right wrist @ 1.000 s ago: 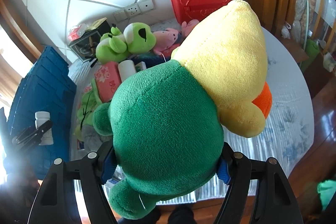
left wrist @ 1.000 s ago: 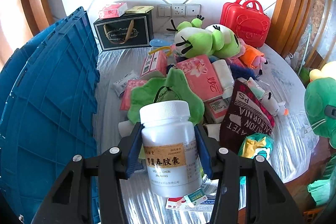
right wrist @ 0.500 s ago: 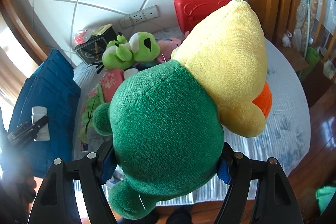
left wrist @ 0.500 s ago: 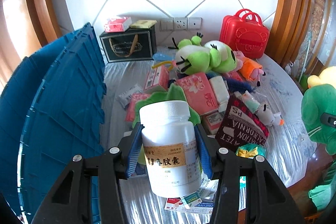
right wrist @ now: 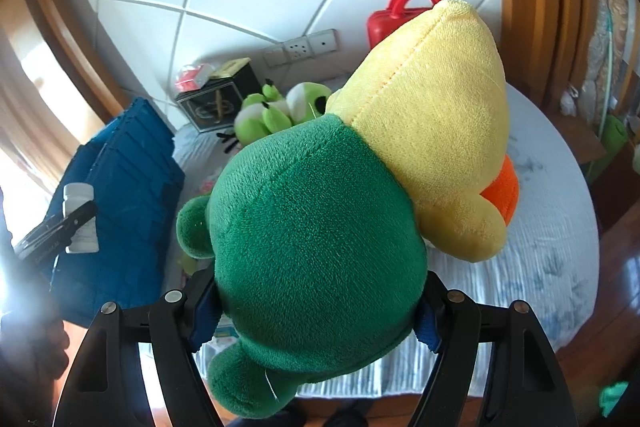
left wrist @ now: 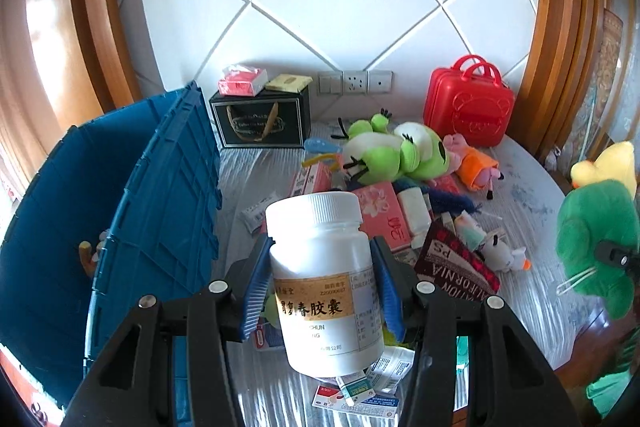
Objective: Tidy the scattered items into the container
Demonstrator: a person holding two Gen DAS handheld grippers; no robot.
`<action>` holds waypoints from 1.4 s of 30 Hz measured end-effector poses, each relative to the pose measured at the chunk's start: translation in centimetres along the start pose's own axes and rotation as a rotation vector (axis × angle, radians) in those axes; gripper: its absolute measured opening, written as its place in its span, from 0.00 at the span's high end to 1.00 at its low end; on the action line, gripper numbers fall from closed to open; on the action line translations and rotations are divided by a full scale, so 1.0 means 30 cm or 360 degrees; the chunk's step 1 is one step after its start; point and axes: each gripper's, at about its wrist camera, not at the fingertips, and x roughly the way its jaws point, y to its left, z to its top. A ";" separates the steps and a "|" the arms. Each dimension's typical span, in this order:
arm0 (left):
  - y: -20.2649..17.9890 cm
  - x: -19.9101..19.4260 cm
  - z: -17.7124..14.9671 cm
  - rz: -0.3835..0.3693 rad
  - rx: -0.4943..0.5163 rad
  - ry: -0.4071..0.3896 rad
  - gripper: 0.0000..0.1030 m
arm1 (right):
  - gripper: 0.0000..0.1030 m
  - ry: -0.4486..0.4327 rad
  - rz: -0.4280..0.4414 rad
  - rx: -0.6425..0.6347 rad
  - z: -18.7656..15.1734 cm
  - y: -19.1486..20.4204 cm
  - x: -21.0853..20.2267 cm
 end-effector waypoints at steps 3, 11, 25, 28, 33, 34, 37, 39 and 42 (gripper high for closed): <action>0.007 -0.036 0.011 0.0024 -0.0003 -0.0031 0.53 | 0.26 -0.0001 0.0043 -0.0012 0.003 0.023 0.007; 0.060 -0.110 0.049 0.0066 -0.0001 -0.0069 0.53 | 0.26 -0.0001 0.0152 -0.0032 0.029 0.091 0.038; 0.338 -0.219 0.145 -0.0073 -0.0044 -0.0203 0.53 | 0.26 -0.0056 0.0163 -0.0084 0.067 0.409 0.085; 0.429 -0.227 0.178 -0.0093 -0.0043 -0.0231 0.53 | 0.26 -0.0063 0.0161 -0.0087 0.074 0.498 0.099; 0.588 -0.241 0.224 -0.0104 -0.0053 -0.0292 0.53 | 0.26 -0.0094 0.0151 -0.0102 0.111 0.654 0.118; 0.623 -0.242 0.228 -0.0103 -0.0060 -0.0301 0.53 | 0.26 -0.0100 0.0150 -0.0110 0.121 0.687 0.122; 0.728 -0.239 0.236 -0.0100 -0.0099 -0.0323 0.53 | 0.26 -0.0105 0.0154 -0.0156 0.144 0.793 0.145; 0.797 -0.237 0.236 -0.0090 -0.0123 -0.0331 0.53 | 0.26 -0.0104 0.0161 -0.0190 0.163 0.867 0.165; 0.903 -0.227 0.234 -0.0061 -0.0162 -0.0338 0.53 | 0.26 -0.0102 0.0181 -0.0236 0.189 0.966 0.193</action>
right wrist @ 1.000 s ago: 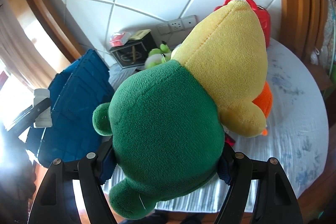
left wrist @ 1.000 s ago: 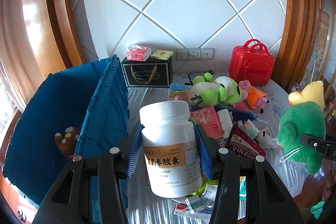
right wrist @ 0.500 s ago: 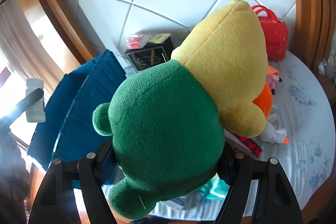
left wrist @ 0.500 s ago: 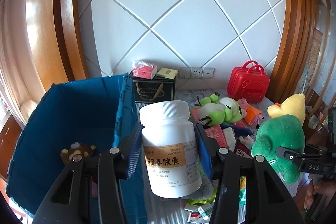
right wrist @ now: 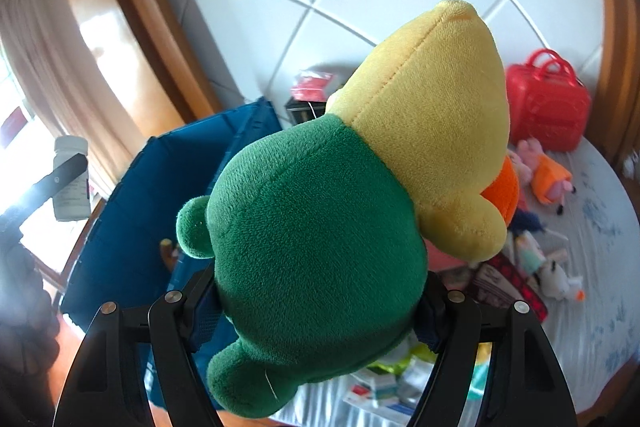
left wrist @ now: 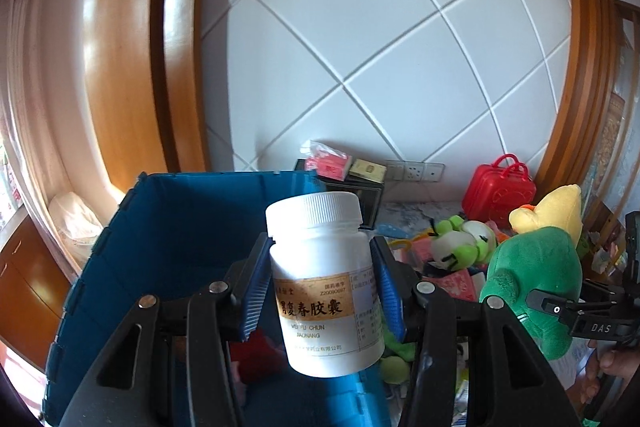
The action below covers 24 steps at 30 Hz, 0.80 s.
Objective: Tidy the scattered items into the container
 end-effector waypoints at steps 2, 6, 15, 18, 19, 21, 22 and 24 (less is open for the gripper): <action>0.066 0.000 -0.001 0.0026 -0.0017 -0.0006 0.53 | 0.26 0.0001 0.0020 -0.0032 0.021 0.058 0.024; 0.191 0.004 -0.002 0.0076 -0.0048 -0.0005 0.53 | 0.26 0.0007 0.0068 -0.0100 0.054 0.181 0.070; 0.393 -0.016 -0.046 0.0181 -0.0126 0.0011 0.53 | 0.26 0.0088 0.0194 -0.0276 0.073 0.452 0.167; 0.436 -0.026 -0.065 0.0202 -0.0151 0.0024 0.53 | 0.26 0.0104 0.0230 -0.0329 0.075 0.536 0.181; 0.451 -0.029 -0.073 0.0210 -0.0158 0.0029 0.53 | 0.26 0.0108 0.0241 -0.0344 0.073 0.559 0.186; 0.481 -0.040 -0.088 0.0227 -0.0173 0.0033 0.53 | 0.26 0.0116 0.0262 -0.0371 0.069 0.601 0.196; 0.495 -0.047 -0.096 0.0237 -0.0180 0.0036 0.53 | 0.26 0.0121 0.0271 -0.0380 0.067 0.616 0.201; 0.526 -0.054 -0.108 0.0255 -0.0195 0.0042 0.53 | 0.26 0.0127 0.0284 -0.0391 0.071 0.637 0.212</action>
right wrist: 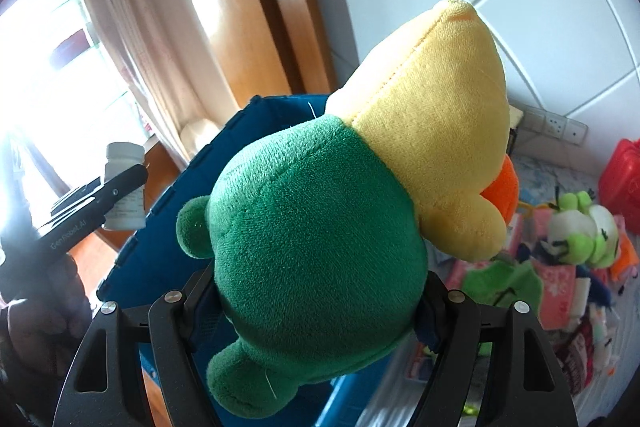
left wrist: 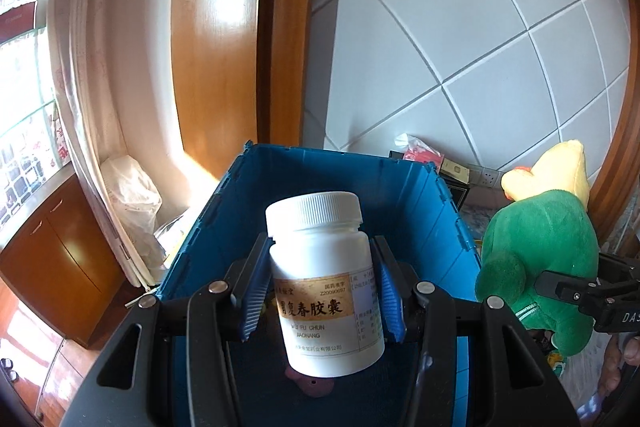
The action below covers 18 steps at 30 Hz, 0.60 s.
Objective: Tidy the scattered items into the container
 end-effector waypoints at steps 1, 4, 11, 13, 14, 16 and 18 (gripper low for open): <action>0.016 -0.001 -0.005 0.0010 -0.0007 0.0003 0.53 | 0.26 0.0002 0.0006 -0.0007 0.003 0.014 0.008; 0.065 -0.003 -0.015 0.0040 -0.0027 0.0016 0.53 | 0.26 0.0009 0.0025 -0.0025 0.011 0.043 0.033; 0.139 -0.008 -0.028 0.0084 -0.0048 0.0032 0.53 | 0.25 0.0028 0.0072 -0.0056 0.023 0.115 0.092; 0.151 -0.009 -0.027 0.0093 -0.0050 0.0035 0.53 | 0.25 0.0036 0.0084 -0.0061 0.035 0.126 0.110; 0.158 -0.008 -0.027 0.0096 -0.0050 0.0037 0.53 | 0.25 0.0038 0.0088 -0.0062 0.042 0.128 0.115; 0.171 -0.004 -0.024 0.0102 -0.0049 0.0042 0.53 | 0.25 0.0041 0.0093 -0.0065 0.055 0.135 0.132; 0.179 -0.001 -0.023 0.0107 -0.0048 0.0047 0.53 | 0.25 0.0048 0.0098 -0.0064 0.068 0.147 0.151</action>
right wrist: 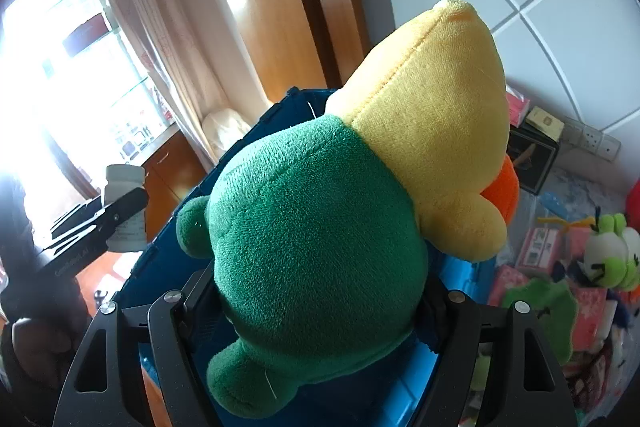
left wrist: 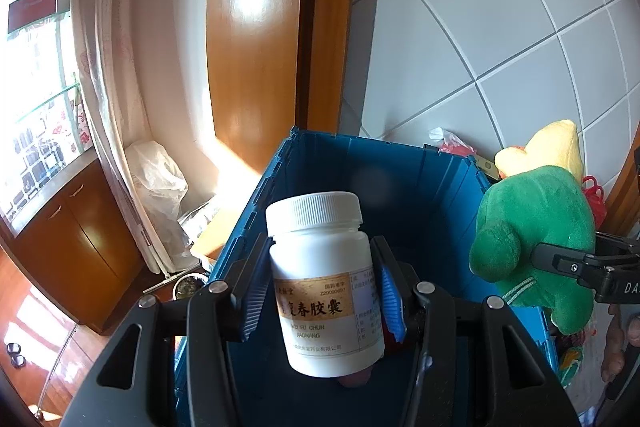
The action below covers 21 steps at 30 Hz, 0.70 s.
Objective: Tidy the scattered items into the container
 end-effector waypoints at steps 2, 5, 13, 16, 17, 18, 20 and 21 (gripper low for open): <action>0.014 0.010 0.003 0.0005 -0.0002 0.0007 0.53 | 0.25 0.0004 0.0000 -0.0008 0.017 0.011 0.018; 0.027 0.015 0.005 0.0011 -0.0005 0.0012 0.53 | 0.25 0.0015 0.0000 -0.0029 0.039 0.034 0.046; 0.072 0.042 -0.001 0.0012 -0.0023 0.0033 0.53 | 0.25 0.0047 -0.0025 -0.0064 0.094 0.066 0.122; 0.088 0.054 -0.001 0.0012 -0.0021 0.0043 0.53 | 0.25 0.0058 -0.0035 -0.0072 0.107 0.074 0.141; 0.093 0.061 -0.002 0.0009 -0.0025 0.0048 0.53 | 0.25 0.0061 -0.0039 -0.0074 0.110 0.077 0.146; 0.097 0.065 -0.003 0.0008 -0.0027 0.0053 0.53 | 0.25 0.0065 -0.0043 -0.0074 0.113 0.079 0.153; 0.101 0.072 -0.004 -0.0001 -0.0029 0.0058 0.53 | 0.25 0.0069 -0.0051 -0.0067 0.118 0.077 0.161; 0.101 0.076 -0.003 -0.0011 -0.0029 0.0060 0.53 | 0.25 0.0069 -0.0054 -0.0065 0.121 0.077 0.164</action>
